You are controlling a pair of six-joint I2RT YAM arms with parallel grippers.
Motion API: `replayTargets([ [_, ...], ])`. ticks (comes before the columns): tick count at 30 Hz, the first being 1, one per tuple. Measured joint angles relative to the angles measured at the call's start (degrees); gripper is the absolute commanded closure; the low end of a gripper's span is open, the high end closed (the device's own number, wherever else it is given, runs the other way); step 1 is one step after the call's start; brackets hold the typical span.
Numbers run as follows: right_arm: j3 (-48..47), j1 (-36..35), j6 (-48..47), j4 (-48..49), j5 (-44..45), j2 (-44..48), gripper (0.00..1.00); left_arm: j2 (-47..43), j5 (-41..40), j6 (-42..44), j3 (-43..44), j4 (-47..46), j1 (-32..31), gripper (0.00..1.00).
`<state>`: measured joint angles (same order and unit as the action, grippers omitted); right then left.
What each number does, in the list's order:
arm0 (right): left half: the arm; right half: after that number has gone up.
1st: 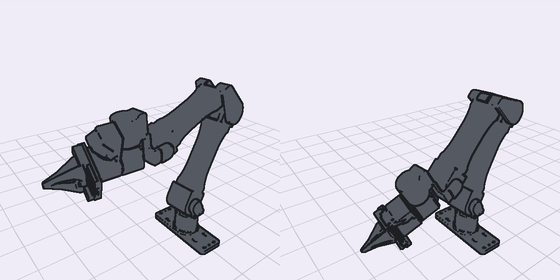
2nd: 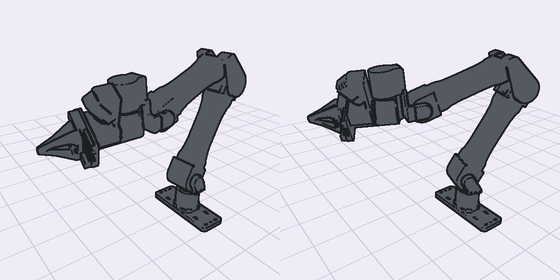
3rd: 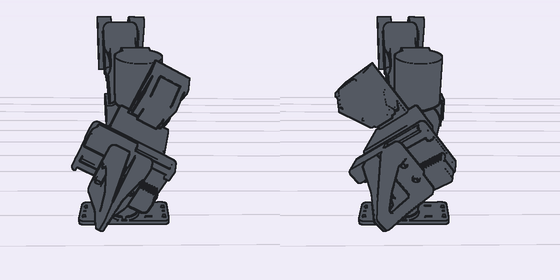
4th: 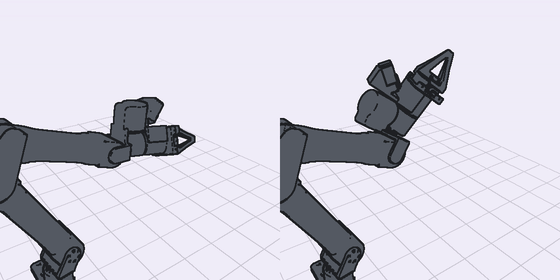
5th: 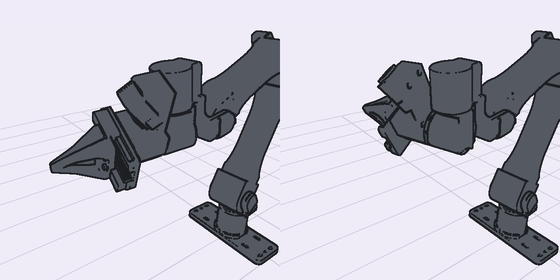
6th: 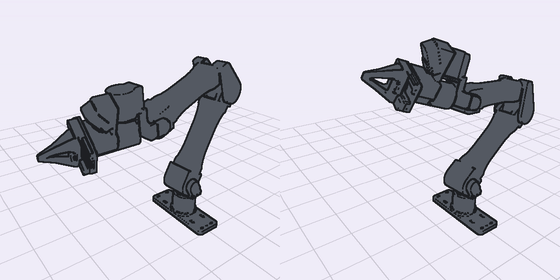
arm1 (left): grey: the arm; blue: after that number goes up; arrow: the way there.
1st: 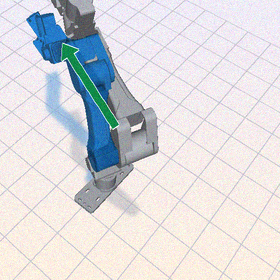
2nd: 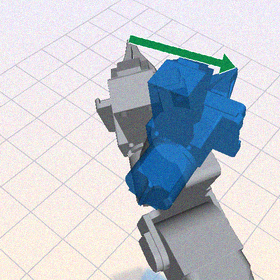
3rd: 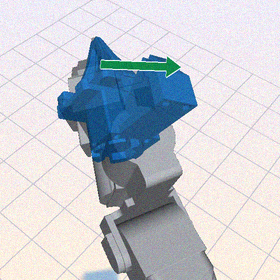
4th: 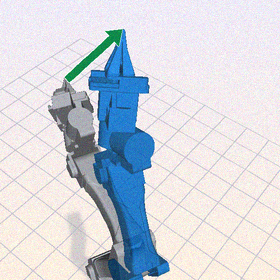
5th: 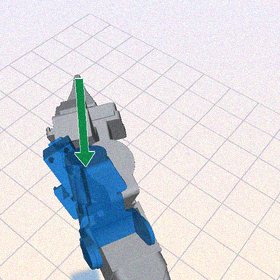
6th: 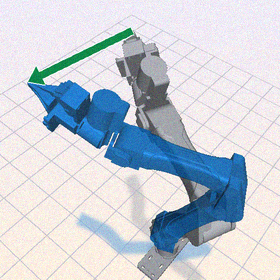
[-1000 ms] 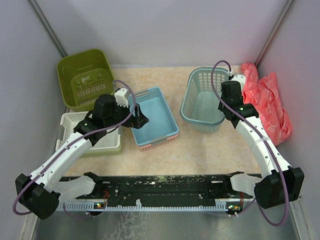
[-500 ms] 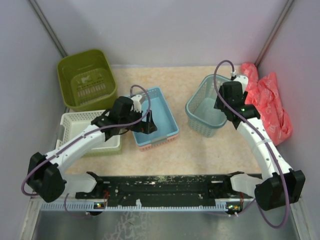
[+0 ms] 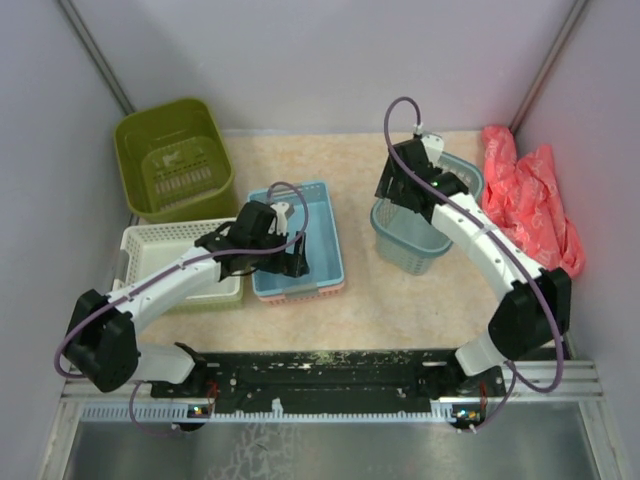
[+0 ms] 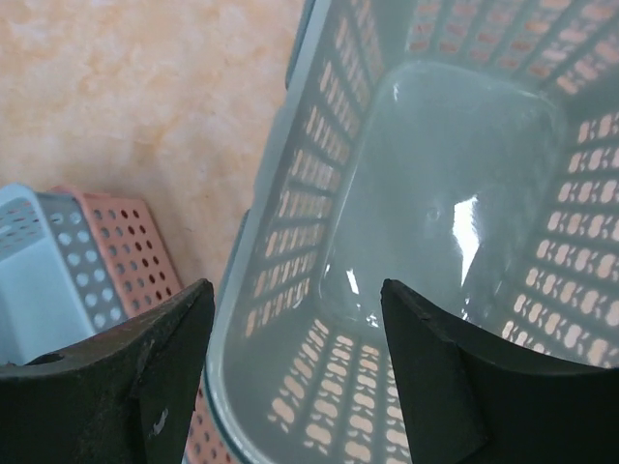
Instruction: Turn the large container upside down
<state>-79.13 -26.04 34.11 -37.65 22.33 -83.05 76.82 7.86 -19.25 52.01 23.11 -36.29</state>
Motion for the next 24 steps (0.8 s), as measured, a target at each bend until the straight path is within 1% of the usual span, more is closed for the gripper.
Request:
replayTargets([
  [4,-0.07,0.17,2.51,-1.55,-0.50,-5.49,0.29,-0.22,-3.15,0.61,-0.20,2.80,0.00,0.01],
  [8,-1.49,0.17,3.63,-1.25,-1.64,-7.17,0.30,-1.46,-4.79,1.77,0.35,6.12,0.02,0.01],
  [12,-2.80,0.17,3.67,-0.74,-2.29,-8.35,0.31,-2.60,-4.28,2.71,3.91,7.87,0.00,0.01],
  [14,-2.80,0.17,3.65,-0.74,-2.71,-9.01,0.33,-3.52,-3.67,3.06,6.36,7.91,0.00,0.01],
  [17,-2.80,0.17,3.56,-0.68,-3.26,-9.70,0.42,-5.33,-2.89,3.63,8.92,7.52,0.00,0.01],
  [18,-2.80,0.17,3.54,-0.57,-3.48,-9.75,0.48,-5.97,-2.64,3.76,9.31,7.26,0.00,0.01],
  [20,-2.78,0.17,3.19,-0.28,-3.80,-9.75,0.63,-6.86,-2.25,3.96,9.57,6.75,0.00,0.01],
  [21,-2.78,0.17,3.02,0.07,-4.07,-9.75,0.68,-7.08,-2.14,4.04,9.57,6.58,0.00,0.01],
  [22,-2.71,0.17,2.71,0.35,-4.35,-9.75,0.71,-7.08,-2.01,4.09,9.57,6.54,0.00,0.01],
  [24,-2.62,0.17,2.32,1.25,-5.14,-9.75,0.73,-7.02,-1.68,4.09,9.57,6.51,0.00,0.01],
])
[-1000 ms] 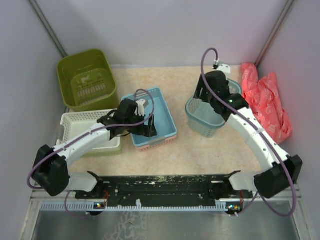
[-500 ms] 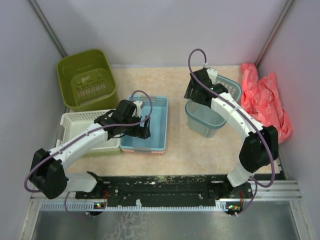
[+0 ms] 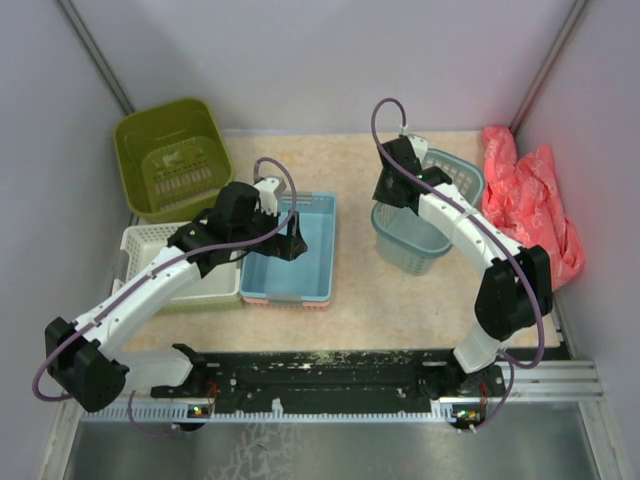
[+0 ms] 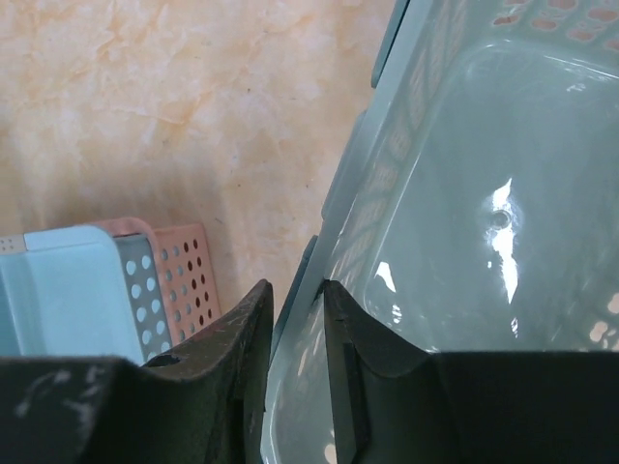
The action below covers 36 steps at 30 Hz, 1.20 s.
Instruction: Turn the large container upside down
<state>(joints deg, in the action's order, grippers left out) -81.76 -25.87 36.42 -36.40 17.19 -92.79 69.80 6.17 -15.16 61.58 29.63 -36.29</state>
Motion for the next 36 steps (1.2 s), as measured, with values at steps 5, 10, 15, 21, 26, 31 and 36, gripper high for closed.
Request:
replayTargets([
  [5,0.02,0.00,-1.09,1.29,-2.05,0.00,0.59,0.00,0.76,0.00,0.00,-0.02,0.00,0.01],
  [10,0.02,0.00,-1.90,2.01,-2.95,-0.07,0.55,-0.26,0.83,0.00,-0.07,-0.13,0.00,0.01],
  [15,-0.02,0.00,-1.95,2.03,-2.10,-2.54,0.74,-0.92,0.72,-0.02,-0.59,-0.52,0.00,0.01],
  [21,-0.55,-0.26,-2.25,1.86,-1.25,-3.43,1.00,-1.14,0.66,-0.02,-1.99,-0.68,0.00,0.01],
  [26,-1.53,-0.13,-4.31,-0.48,-1.64,-0.87,1.00,-1.57,0.24,-0.02,-2.56,-0.76,0.00,0.01],
  [31,1.75,1.38,-5.09,4.55,-10.82,7.50,1.00,-1.60,-0.37,-0.02,-2.58,-0.98,0.00,0.01],
  [36,11.15,9.51,-3.52,16.20,-26.75,16.17,1.00,-1.62,-0.35,-0.04,-2.60,-1.25,0.00,0.01],
])
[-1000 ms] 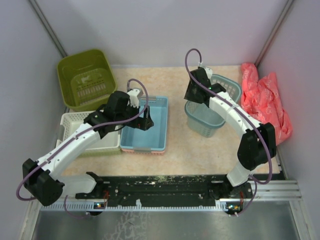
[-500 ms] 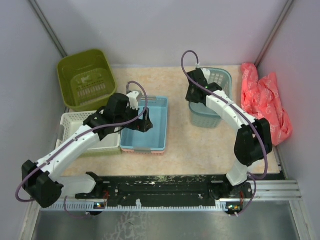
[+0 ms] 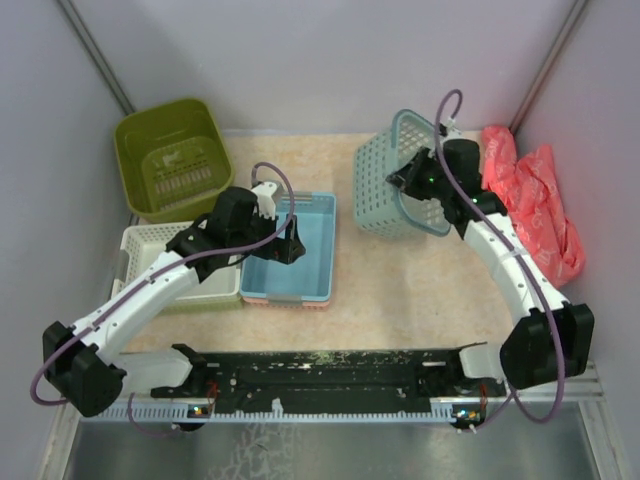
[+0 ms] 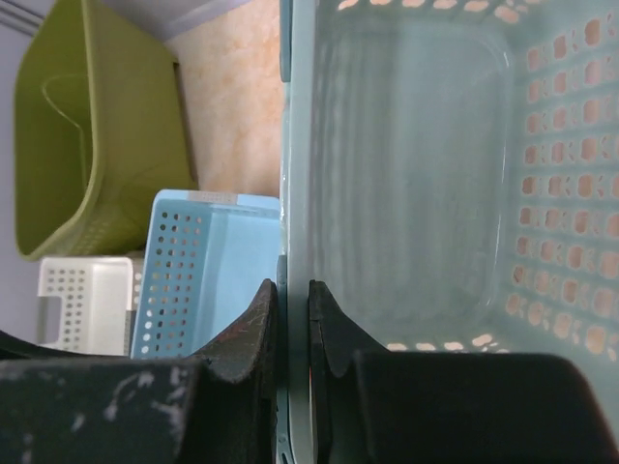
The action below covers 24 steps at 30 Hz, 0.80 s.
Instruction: Turn the large container upside down
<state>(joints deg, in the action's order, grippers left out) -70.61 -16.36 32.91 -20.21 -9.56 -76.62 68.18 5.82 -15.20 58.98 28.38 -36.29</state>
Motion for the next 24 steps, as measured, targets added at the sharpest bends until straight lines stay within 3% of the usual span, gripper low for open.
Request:
replayTargets([
  [5,9.53,10.78,3.34,10.86,-16.31,1.27,1.00,-0.37,0.31,0.00,-0.94,-0.63,0.00,0.01],
  [10,13.33,16.11,5.40,15.52,-28.79,-0.20,1.00,-0.11,1.18,-0.07,-0.96,-0.70,0.00,0.01],
  [12,13.27,17.62,5.25,15.26,-30.93,-1.25,0.87,-0.09,1.66,-0.22,-0.96,-1.09,0.00,0.01],
  [13,12.94,18.38,4.83,14.47,-30.99,-1.81,0.76,-0.09,1.84,-0.26,-0.96,-1.36,0.00,0.01],
  [17,8.66,20.06,-0.68,6.16,-22.21,-3.98,0.49,-0.09,2.49,-0.39,-0.96,-2.08,0.00,0.01],
  [24,4.48,19.17,-7.82,-6.14,-5.70,-4.00,0.33,-0.02,3.26,-0.48,-0.96,-3.02,0.00,0.01],
])
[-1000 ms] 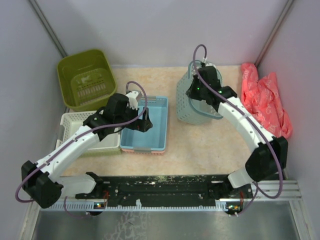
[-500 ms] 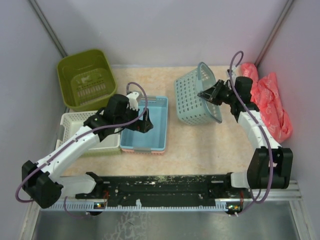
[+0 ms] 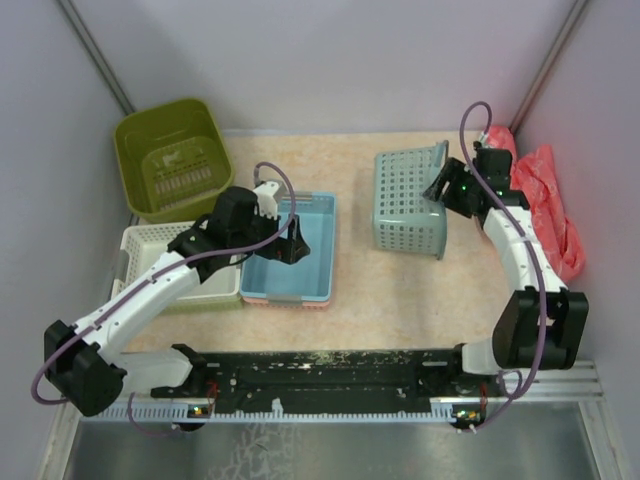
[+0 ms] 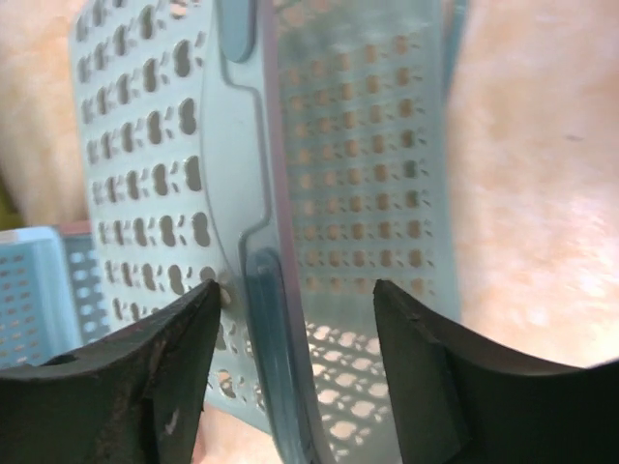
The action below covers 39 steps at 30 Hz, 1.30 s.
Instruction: Turn the large container upside down
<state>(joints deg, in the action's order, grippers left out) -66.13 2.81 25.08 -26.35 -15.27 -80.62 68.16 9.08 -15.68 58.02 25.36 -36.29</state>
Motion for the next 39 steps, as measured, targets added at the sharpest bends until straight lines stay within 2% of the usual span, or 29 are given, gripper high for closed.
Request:
replayTargets([
  [6,-1.60,-3.54,-4.04,-7.21,13.07,4.07,0.35,1.22,1.07,-0.24,0.00,-0.61,0.00,0.01],
  [12,-2.32,-5.33,-6.73,-9.97,19.19,5.44,0.53,1.55,1.88,-0.76,0.00,-0.92,0.00,0.01],
  [19,-2.32,-5.42,-7.67,-10.12,19.45,5.46,0.81,1.81,3.69,-2.12,0.37,-1.49,-0.02,0.01],
  [22,-2.25,-5.57,-7.37,-9.79,18.93,5.49,0.89,4.39,5.25,-3.76,3.30,-3.13,-0.92,0.01],
  [30,-2.03,-5.60,-7.04,-9.57,18.56,5.79,1.00,18.47,7.54,-8.20,16.90,-12.26,-8.57,0.01],
  [39,-0.59,-5.57,-6.88,-8.72,17.33,6.82,1.00,34.34,9.75,-11.32,28.35,-16.13,-6.97,0.01],
])
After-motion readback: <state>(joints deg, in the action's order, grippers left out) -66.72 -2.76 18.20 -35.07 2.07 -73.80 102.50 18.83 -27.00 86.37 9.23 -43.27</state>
